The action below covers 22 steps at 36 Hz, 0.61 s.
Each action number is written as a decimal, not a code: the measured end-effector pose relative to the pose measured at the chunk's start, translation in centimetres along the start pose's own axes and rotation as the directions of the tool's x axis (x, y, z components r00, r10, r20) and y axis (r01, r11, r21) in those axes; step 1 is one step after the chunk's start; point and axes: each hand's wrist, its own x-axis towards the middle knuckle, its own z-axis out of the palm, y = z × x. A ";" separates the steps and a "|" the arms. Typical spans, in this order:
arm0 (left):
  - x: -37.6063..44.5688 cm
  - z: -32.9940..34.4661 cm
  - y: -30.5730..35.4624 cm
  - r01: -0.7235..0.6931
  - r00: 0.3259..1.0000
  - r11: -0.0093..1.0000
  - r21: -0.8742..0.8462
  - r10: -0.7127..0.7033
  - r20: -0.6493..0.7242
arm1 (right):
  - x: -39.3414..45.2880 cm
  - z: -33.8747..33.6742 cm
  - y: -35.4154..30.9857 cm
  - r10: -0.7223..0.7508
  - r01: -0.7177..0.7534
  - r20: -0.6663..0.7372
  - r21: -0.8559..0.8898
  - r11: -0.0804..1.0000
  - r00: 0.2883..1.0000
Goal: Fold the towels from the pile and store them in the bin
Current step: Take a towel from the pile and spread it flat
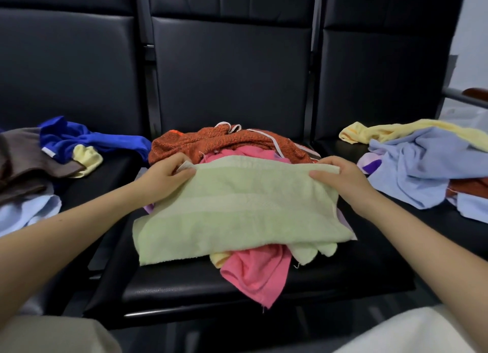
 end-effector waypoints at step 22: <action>3.0 -12.0 10.8 -0.195 0.852 0.978 -0.075 0.131 -0.507 | 2.3 -4.7 -16.8 -0.090 0.224 -0.319 0.416 0.881 0.944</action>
